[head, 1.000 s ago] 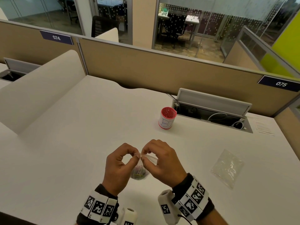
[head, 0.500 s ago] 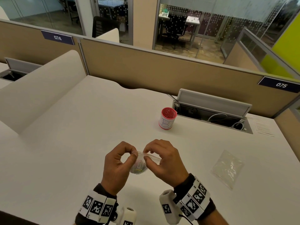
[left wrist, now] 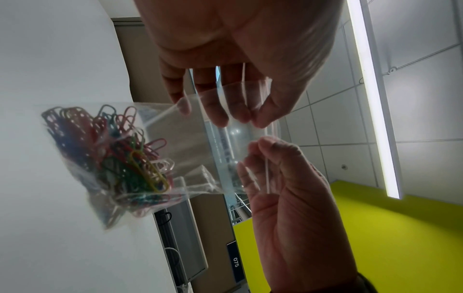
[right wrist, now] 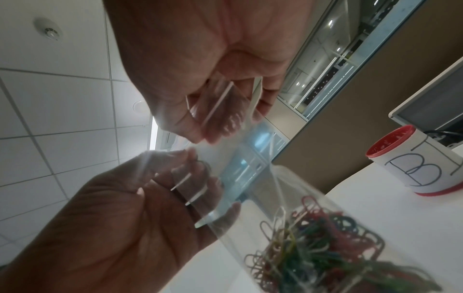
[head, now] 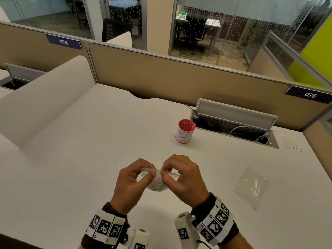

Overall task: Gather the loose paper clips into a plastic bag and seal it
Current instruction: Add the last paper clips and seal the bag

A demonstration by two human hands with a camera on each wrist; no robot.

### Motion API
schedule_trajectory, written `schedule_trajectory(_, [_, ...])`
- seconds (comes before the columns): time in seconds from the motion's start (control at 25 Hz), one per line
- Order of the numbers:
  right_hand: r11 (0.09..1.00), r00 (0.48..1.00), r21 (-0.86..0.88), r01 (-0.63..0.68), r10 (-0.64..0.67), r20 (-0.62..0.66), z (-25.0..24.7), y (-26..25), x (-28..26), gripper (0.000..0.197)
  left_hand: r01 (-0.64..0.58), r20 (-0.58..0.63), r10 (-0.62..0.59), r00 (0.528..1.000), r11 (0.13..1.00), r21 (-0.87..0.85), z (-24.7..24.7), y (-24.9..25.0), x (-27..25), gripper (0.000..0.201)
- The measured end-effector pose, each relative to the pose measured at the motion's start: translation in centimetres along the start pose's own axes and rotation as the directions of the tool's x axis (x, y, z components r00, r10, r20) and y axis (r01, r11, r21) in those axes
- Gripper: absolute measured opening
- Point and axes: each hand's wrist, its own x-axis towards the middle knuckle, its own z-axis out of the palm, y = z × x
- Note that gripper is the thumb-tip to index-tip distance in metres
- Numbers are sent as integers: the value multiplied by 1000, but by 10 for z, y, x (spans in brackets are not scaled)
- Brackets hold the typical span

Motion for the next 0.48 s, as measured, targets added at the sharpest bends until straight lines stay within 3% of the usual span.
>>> schedule_trajectory(0.24, [998,999,53,-30,28,30,-2,0,-1,6,12,7,-12,1000,999,-30,0,-1,0,13])
schedule_trajectory(0.48, [999,998,5,-43,43,35,-1,6,-5,6,2,-75,-7,997,998,-62,0,2,2,13])
